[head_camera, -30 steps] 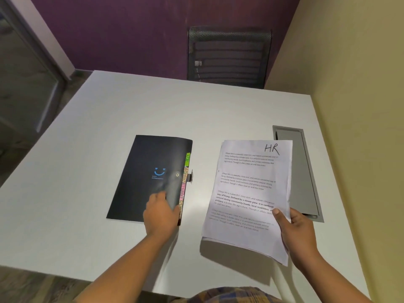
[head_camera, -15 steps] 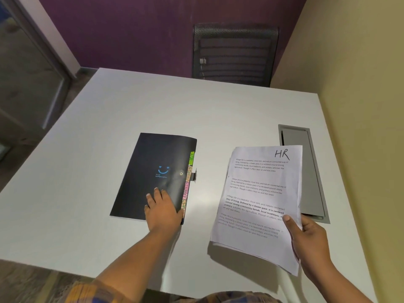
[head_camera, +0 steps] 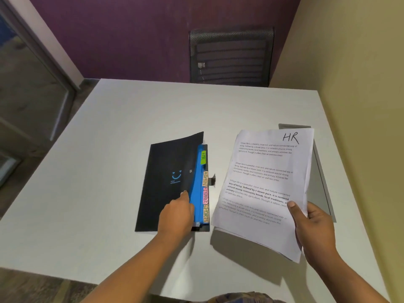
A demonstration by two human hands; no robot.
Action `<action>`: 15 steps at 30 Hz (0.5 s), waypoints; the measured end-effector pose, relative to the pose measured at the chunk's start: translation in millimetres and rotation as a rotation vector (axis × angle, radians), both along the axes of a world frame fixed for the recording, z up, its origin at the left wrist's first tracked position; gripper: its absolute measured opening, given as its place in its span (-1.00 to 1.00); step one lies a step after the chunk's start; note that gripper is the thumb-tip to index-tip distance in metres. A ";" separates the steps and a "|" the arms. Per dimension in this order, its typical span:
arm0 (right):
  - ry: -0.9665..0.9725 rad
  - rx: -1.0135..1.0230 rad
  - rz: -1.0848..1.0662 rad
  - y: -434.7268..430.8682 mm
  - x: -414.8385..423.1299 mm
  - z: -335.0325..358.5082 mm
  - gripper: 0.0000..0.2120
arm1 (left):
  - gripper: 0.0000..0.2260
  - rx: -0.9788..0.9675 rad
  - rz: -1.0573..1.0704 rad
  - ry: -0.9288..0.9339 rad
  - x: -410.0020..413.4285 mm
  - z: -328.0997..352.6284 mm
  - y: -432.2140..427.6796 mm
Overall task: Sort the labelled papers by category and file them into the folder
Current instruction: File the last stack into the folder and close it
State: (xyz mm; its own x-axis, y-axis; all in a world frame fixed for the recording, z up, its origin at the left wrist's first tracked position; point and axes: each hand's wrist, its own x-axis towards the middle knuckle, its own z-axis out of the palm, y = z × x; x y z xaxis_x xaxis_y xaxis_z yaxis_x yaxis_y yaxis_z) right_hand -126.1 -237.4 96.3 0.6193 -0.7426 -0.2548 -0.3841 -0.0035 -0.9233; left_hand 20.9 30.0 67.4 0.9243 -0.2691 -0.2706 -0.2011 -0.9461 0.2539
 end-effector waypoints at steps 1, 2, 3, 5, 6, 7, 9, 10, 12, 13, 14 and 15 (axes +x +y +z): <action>-0.008 -0.014 0.002 -0.8 2.6 3.1 -0.89 | -0.58 -0.044 0.006 0.017 -4.3 4.1 -5.9; -0.016 -0.030 0.002 -1.8 5.2 5.6 -0.88 | -0.58 -0.095 0.014 0.044 -9.5 8.3 -12.1; -0.025 -0.049 0.000 -2.9 7.9 7.8 -0.87 | -0.58 -0.150 0.019 0.074 -15.3 11.8 -18.0; -0.043 -0.096 -0.007 -5.3 13.7 11.8 -0.86 | -0.60 -0.242 0.006 0.122 -27.3 17.5 -29.3; -0.048 -0.120 -0.010 -6.4 16.4 13.7 -0.86 | -0.61 -0.273 -0.013 0.132 -32.9 19.9 -35.1; -0.049 -0.142 -0.012 -6.7 19.7 15.3 -0.86 | -0.63 -0.301 -0.023 0.133 -37.5 22.3 -39.4; -0.051 -0.172 -0.024 -9.3 22.8 16.6 -0.87 | -0.64 -0.355 -0.018 0.134 -45.2 26.3 -49.2; -0.049 -0.184 -0.026 -10.7 23.4 16.6 -0.88 | -0.63 -0.377 -0.017 0.129 -48.5 28.2 -53.4; -0.026 -0.199 -0.009 -12.2 22.3 16.8 -0.88 | -0.61 -0.411 -0.017 0.126 -54.1 31.8 -60.8; -0.012 -0.196 0.006 -12.4 21.0 16.8 -0.87 | -0.61 -0.427 -0.016 0.130 -56.0 33.5 -63.9; 0.001 -0.187 0.024 -12.2 19.6 16.6 -0.87 | -0.62 -0.440 -0.014 0.133 -57.2 35.0 -66.5; 0.015 -0.178 0.045 -11.6 18.3 16.5 -0.86 | -0.62 -0.447 -0.010 0.133 -57.5 35.7 -69.0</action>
